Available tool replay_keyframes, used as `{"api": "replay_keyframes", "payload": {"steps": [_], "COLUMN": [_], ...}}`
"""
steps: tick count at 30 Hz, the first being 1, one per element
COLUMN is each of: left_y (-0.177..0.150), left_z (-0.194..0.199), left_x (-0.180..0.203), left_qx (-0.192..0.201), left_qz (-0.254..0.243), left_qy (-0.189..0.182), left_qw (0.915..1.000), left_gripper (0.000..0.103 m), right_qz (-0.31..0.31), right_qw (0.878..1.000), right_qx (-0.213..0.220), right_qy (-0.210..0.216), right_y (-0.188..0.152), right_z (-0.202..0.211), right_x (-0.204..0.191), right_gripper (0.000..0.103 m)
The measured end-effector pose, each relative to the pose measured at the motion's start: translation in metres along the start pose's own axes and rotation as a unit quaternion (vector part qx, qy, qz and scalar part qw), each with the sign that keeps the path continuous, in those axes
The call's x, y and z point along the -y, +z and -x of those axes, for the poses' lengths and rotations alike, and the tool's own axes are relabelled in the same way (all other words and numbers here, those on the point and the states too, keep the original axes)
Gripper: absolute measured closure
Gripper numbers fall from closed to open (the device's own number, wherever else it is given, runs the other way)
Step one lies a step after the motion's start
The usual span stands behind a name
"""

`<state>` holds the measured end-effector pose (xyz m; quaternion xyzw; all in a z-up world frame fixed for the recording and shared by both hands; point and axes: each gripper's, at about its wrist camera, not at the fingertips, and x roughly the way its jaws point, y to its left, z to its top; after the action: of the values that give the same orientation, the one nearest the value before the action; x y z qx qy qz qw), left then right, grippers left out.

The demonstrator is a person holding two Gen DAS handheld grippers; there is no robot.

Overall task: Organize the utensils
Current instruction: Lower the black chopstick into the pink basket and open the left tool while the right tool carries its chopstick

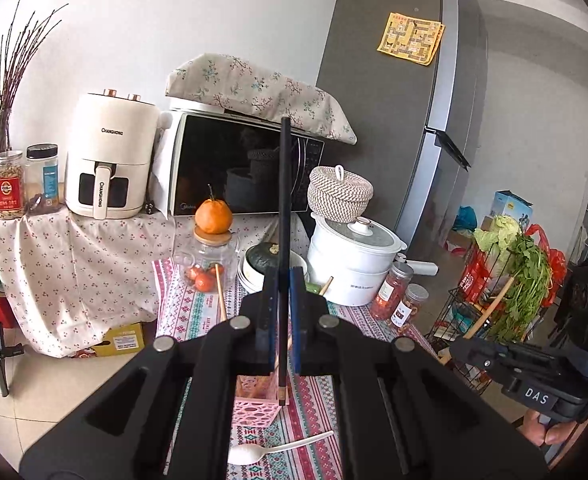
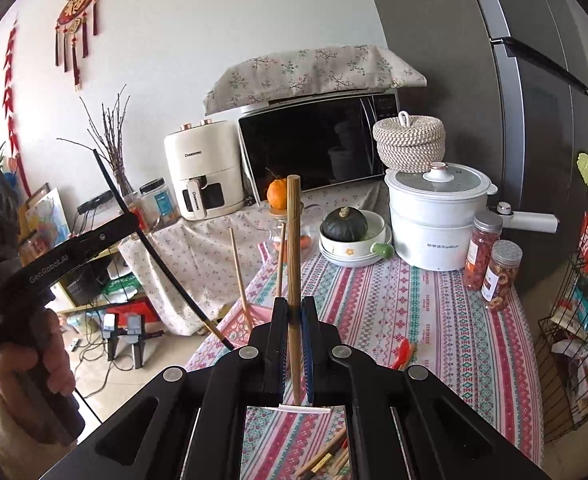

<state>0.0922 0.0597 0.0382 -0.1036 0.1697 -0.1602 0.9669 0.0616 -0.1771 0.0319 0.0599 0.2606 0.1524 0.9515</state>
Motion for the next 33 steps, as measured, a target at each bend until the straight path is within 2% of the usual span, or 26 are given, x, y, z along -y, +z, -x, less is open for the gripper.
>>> {"api": "replay_keyframes", "payload": {"steps": [5,10,15,20,21,23,27,29,33], "left_y": [-0.007,-0.019,-0.032,-0.035,-0.034,-0.032,-0.028,-0.028,-0.034], "left_z": [-0.030,-0.061,-0.088,-0.095,-0.095,-0.092,-0.079,-0.071,-0.061], "left_x": [-0.011,-0.017,-0.027,-0.031,-0.030,-0.029,-0.031,-0.034,-0.044], "left_qx": [-0.015,-0.054,-0.102,-0.116,-0.119,-0.122,-0.122,-0.125,-0.142], "left_qz": [0.014,0.010,0.032,0.041,0.039,0.034,0.034,0.038,0.046], "left_qy": [0.016,0.027,0.026,0.025,0.025,0.027,0.029,0.031,0.041], "left_qw": [0.9997,0.9981,0.9939,0.9921,0.9919,0.9917,0.9916,0.9910,0.9880], "left_gripper": [0.097,0.097,0.097,0.095,0.091,0.074,0.059,0.047,0.038], "right_qz": [-0.005,-0.010,-0.012,-0.014,-0.015,-0.019,-0.026,-0.029,-0.033], "right_qw": [1.000,1.000,1.000,1.000,1.000,1.000,1.000,1.000,0.999], "right_qx": [0.001,0.001,0.000,-0.005,-0.006,-0.009,-0.006,-0.001,0.010], "right_qy": [-0.001,-0.005,-0.007,-0.006,-0.005,-0.003,-0.001,0.002,0.009], "right_y": [0.001,0.001,0.001,0.001,0.001,0.001,0.007,0.012,0.024], "right_z": [-0.006,-0.011,-0.016,-0.024,-0.025,-0.028,-0.029,-0.027,-0.027], "right_x": [-0.002,-0.001,-0.002,-0.001,-0.001,-0.002,-0.004,-0.006,-0.014], "right_gripper": [0.097,0.097,0.097,0.097,0.097,0.097,0.097,0.097,0.096]}}
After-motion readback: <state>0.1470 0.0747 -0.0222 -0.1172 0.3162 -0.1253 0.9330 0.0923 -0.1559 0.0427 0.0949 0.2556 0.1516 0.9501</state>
